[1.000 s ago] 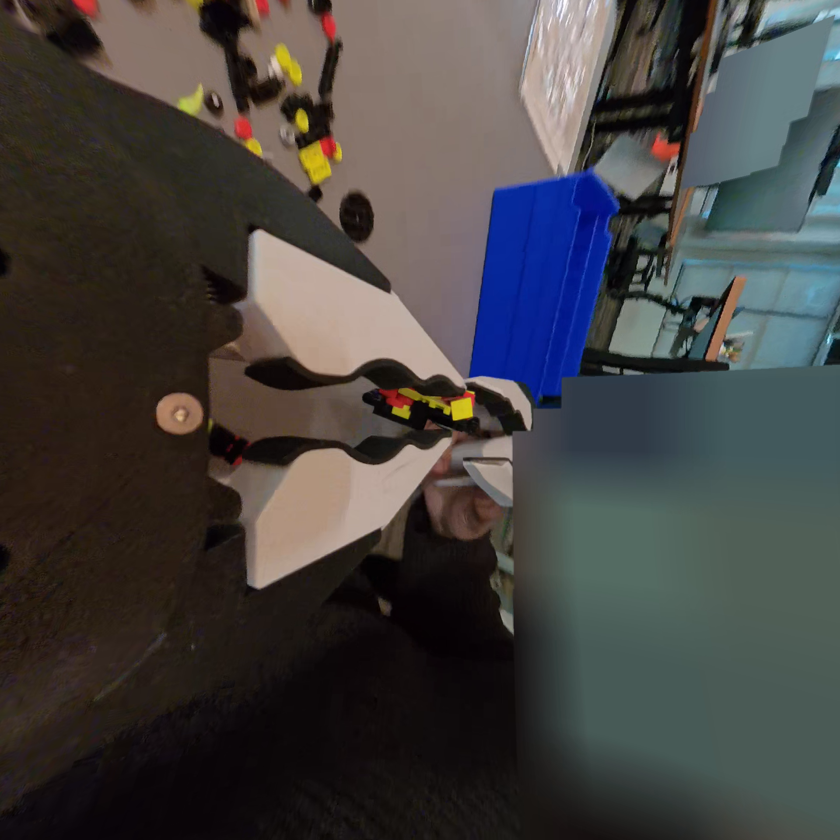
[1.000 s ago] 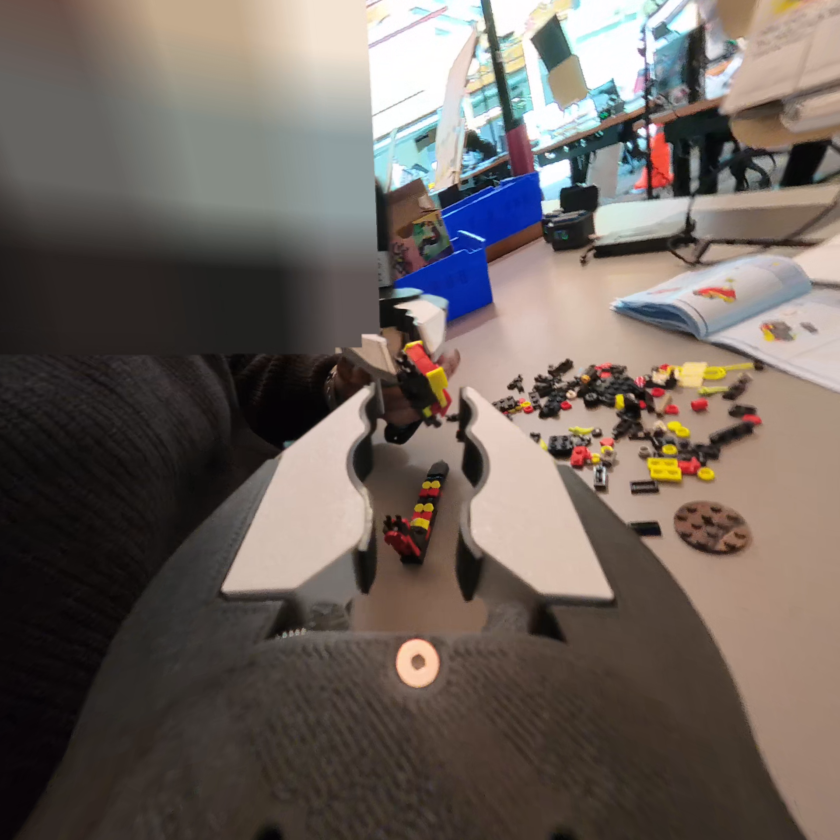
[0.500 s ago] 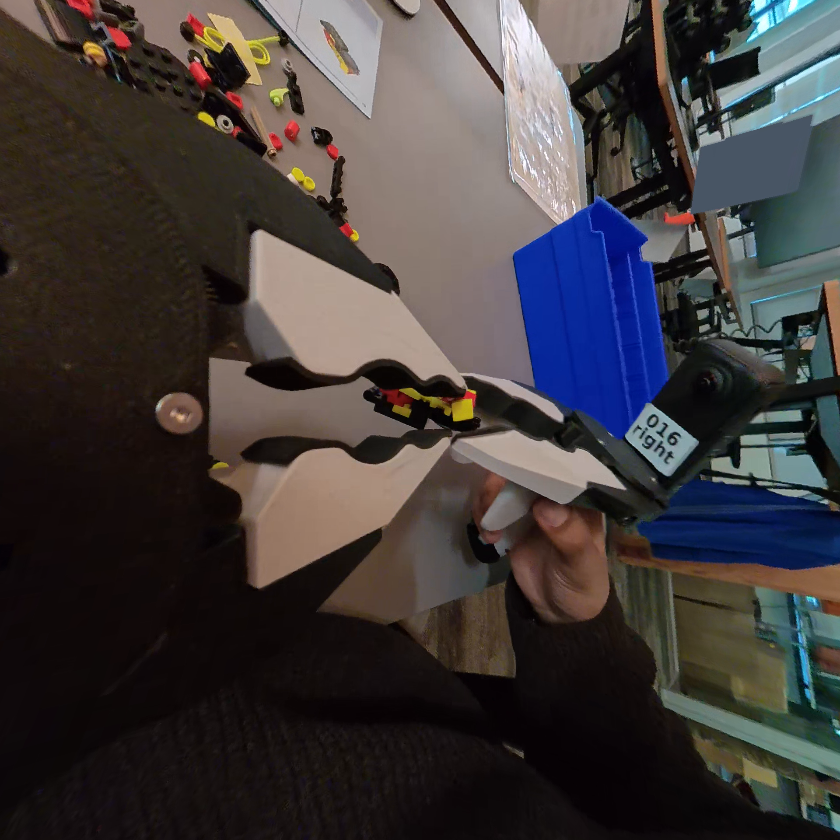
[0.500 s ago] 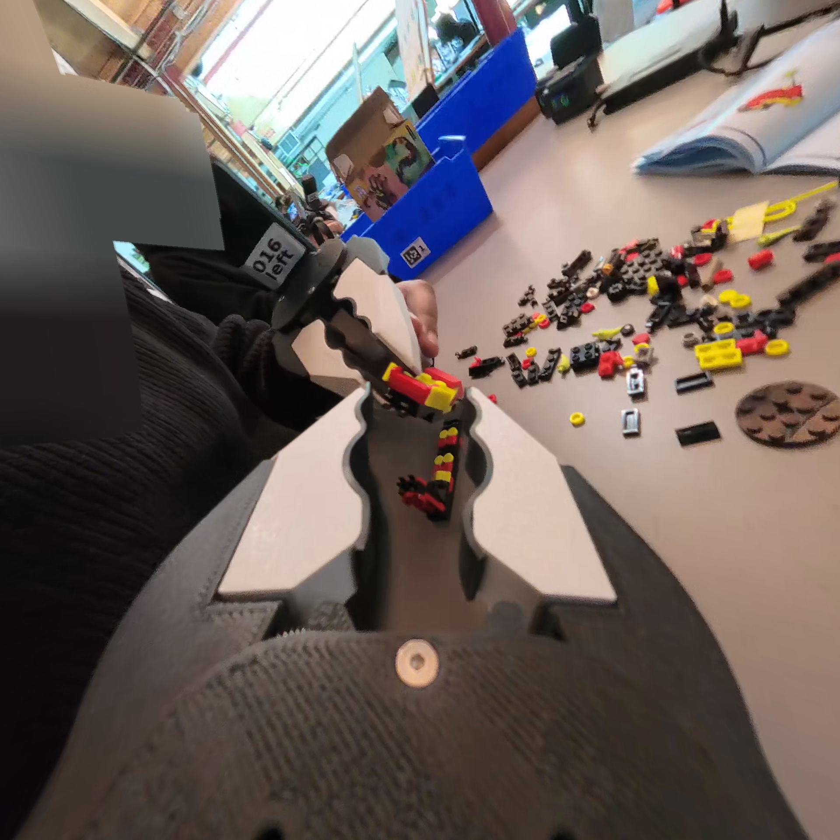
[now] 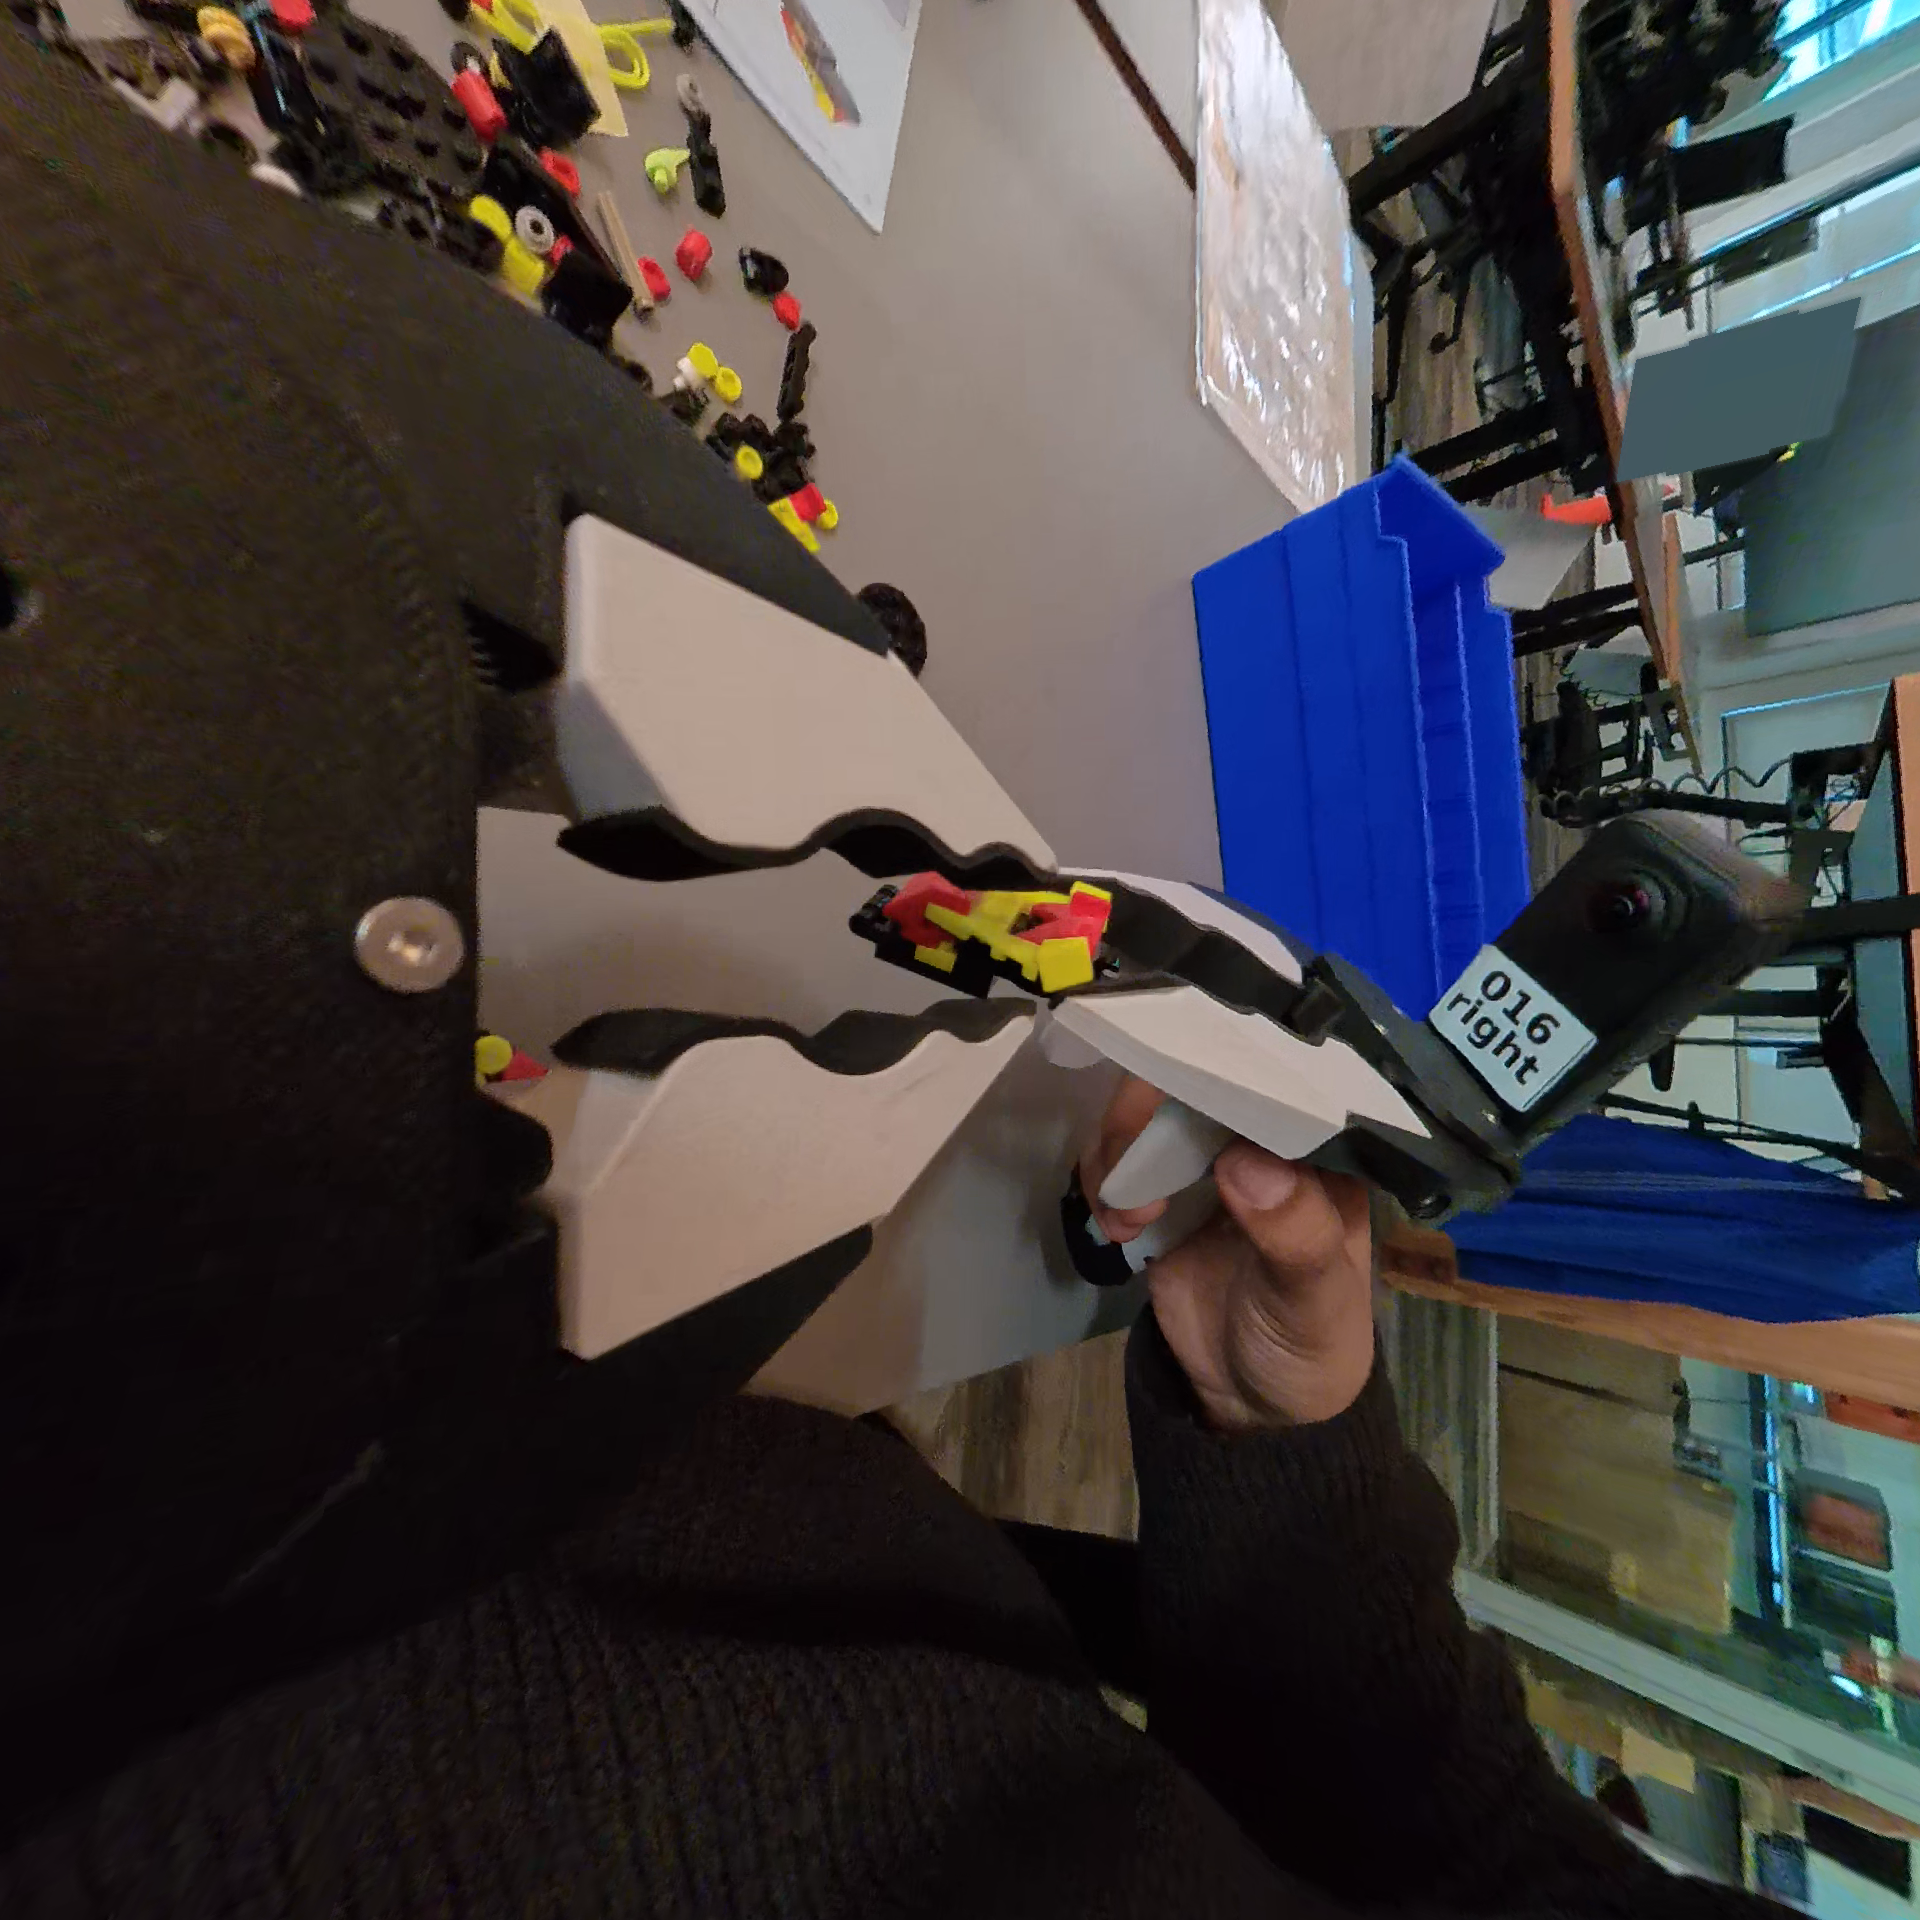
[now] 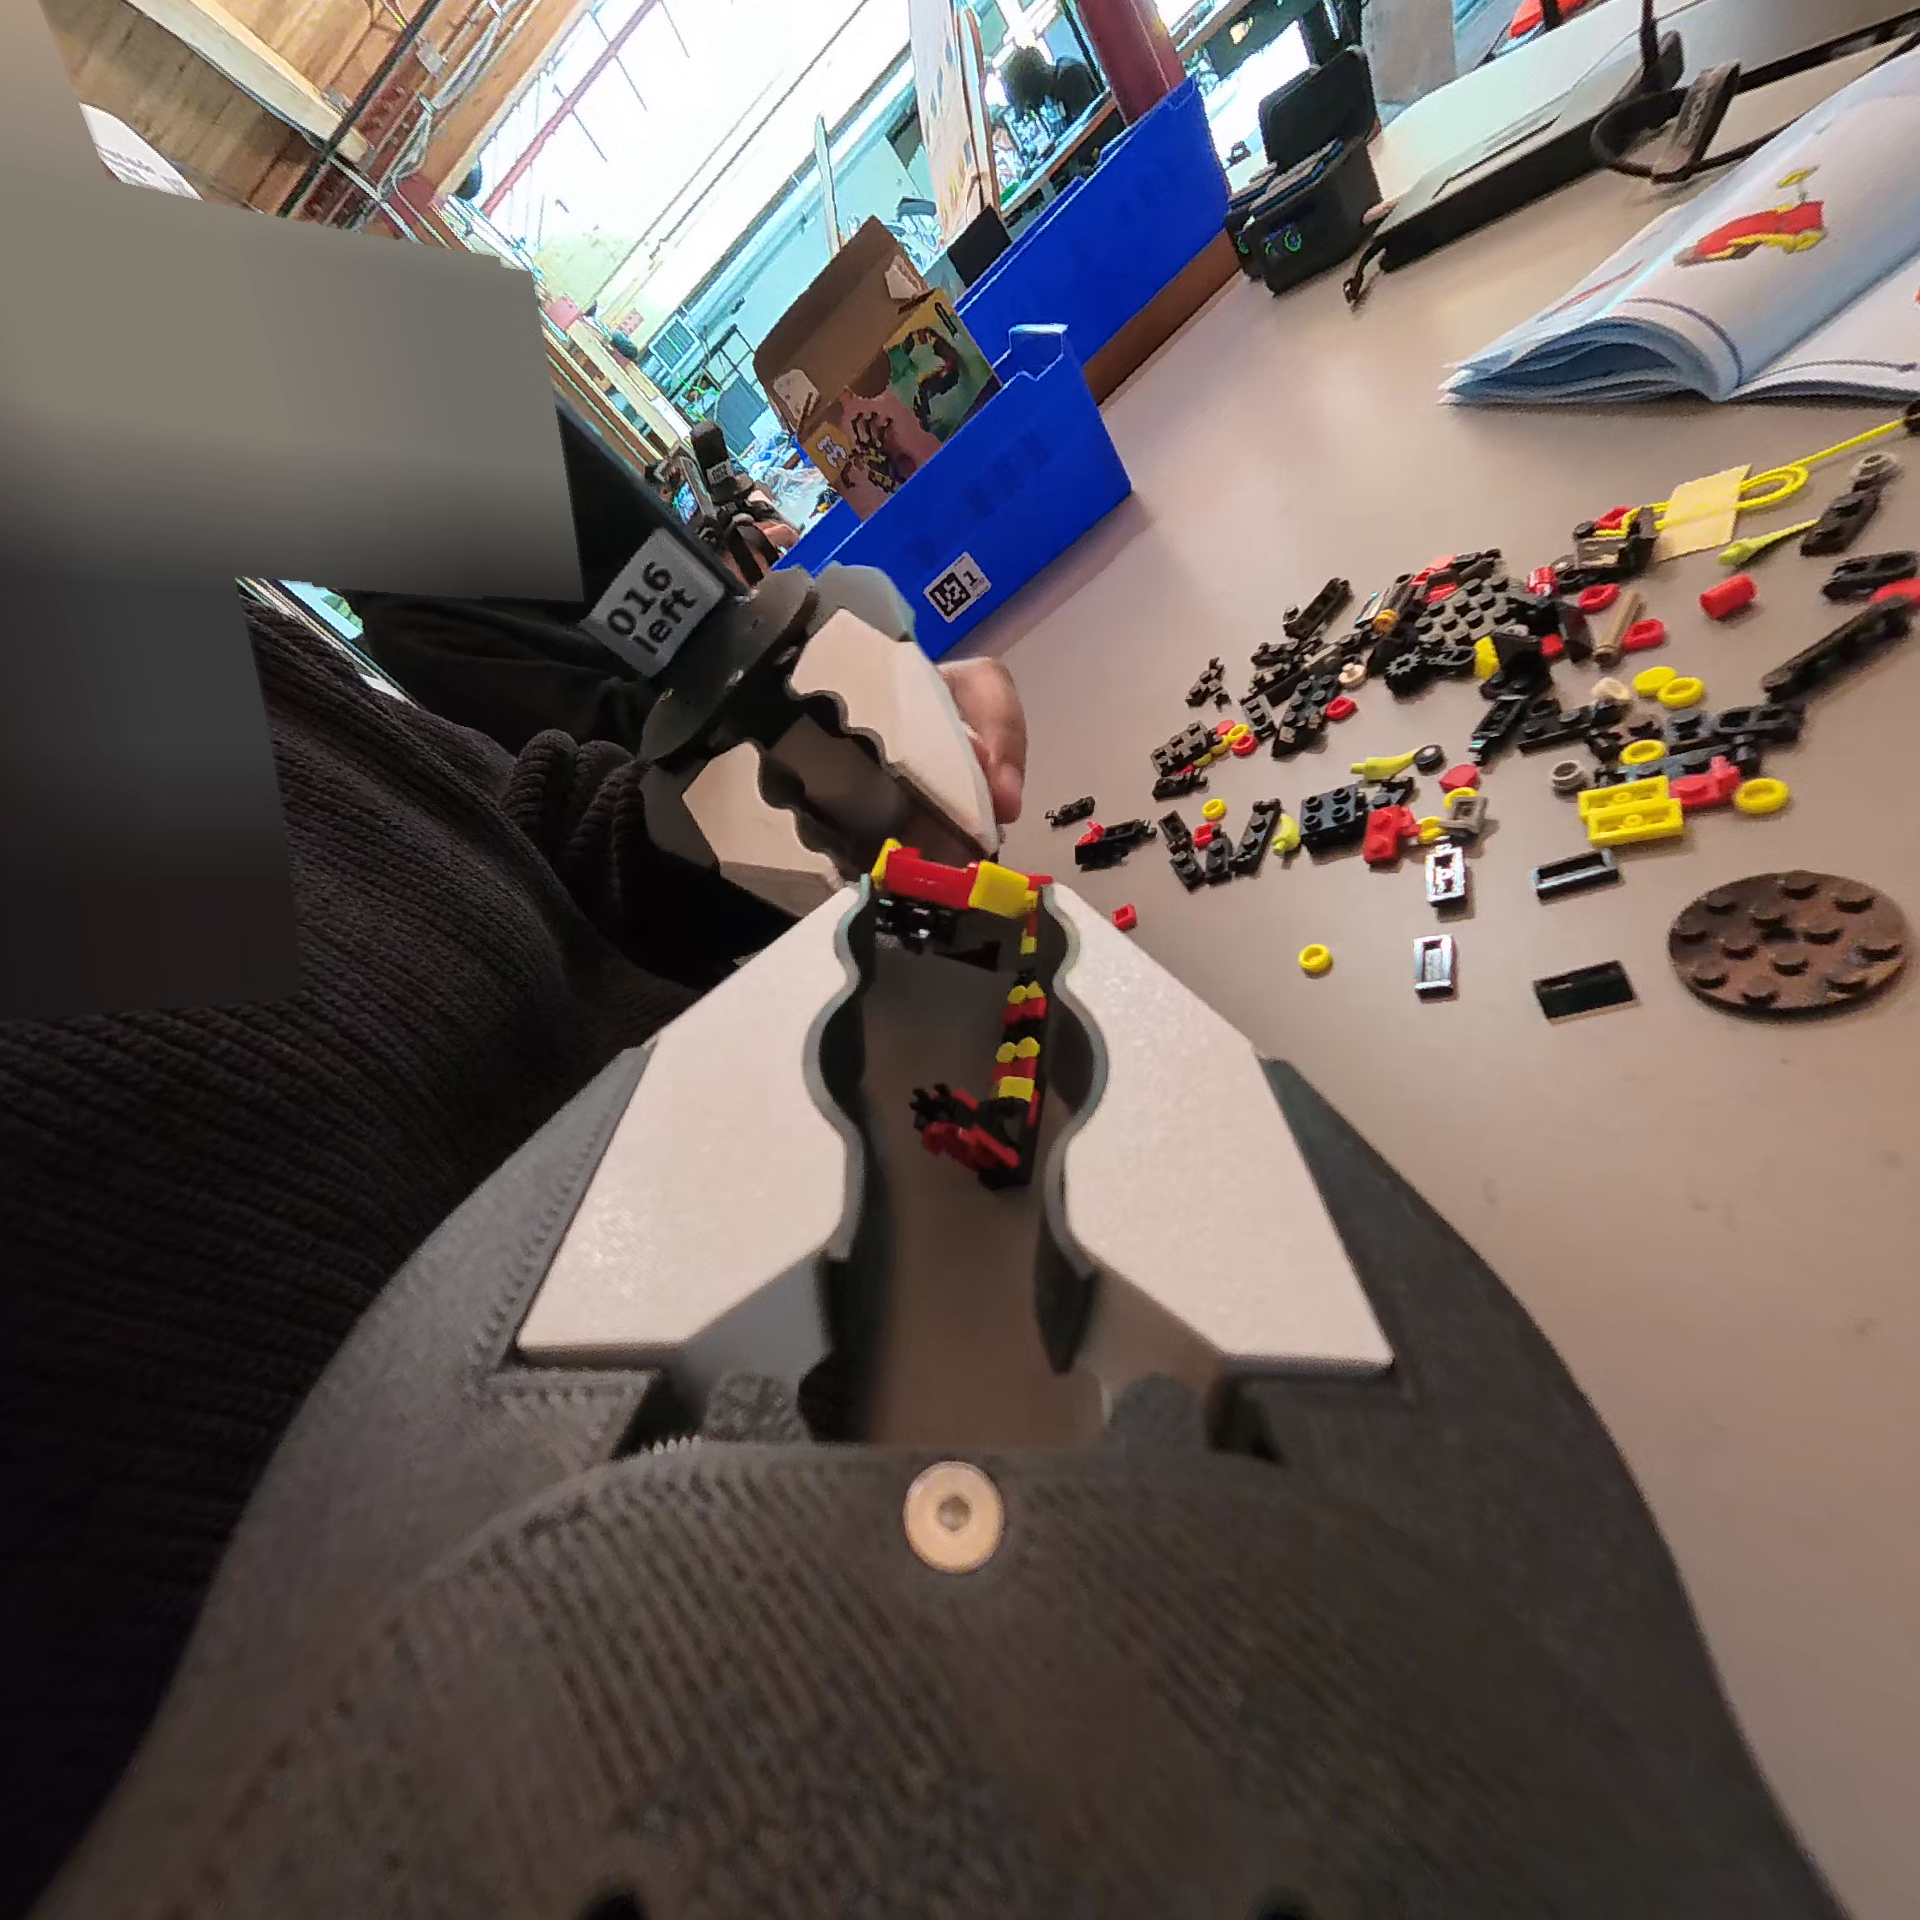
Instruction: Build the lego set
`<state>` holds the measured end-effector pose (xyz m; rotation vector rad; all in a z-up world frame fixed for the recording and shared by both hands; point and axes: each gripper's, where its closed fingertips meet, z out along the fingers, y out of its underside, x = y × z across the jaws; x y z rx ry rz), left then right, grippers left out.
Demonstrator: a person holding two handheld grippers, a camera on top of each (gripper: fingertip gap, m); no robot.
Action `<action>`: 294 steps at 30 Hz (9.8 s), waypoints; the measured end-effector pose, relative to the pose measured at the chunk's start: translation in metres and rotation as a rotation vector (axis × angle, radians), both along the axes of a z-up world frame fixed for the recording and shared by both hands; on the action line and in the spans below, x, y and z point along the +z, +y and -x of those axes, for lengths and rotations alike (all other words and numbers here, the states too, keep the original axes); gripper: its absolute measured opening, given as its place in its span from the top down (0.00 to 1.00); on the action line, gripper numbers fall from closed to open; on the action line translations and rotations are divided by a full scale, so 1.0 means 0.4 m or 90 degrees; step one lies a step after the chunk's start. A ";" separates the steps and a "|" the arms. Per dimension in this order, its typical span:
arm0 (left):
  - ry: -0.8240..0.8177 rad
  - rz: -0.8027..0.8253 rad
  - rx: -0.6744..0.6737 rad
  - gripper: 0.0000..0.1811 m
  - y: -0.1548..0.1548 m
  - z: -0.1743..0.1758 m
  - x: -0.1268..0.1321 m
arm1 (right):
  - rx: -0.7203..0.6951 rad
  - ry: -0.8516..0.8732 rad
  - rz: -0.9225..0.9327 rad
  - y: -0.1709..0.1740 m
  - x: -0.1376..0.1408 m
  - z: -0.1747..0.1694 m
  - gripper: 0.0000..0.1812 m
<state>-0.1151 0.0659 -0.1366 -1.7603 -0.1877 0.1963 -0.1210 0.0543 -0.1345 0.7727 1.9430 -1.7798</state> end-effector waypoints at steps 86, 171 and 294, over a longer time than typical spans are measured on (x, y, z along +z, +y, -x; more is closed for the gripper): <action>-0.791 -0.090 -0.208 0.92 0.000 -0.058 -0.068 | 0.056 0.578 -0.248 0.022 -0.031 -0.028 0.94; 0.468 0.178 0.049 0.91 0.000 -0.011 -0.014 | 0.086 0.028 0.072 0.031 0.052 -0.032 0.97; -0.179 0.033 -0.152 0.92 0.002 -0.071 -0.045 | 0.126 0.314 -0.071 0.030 0.003 -0.066 0.86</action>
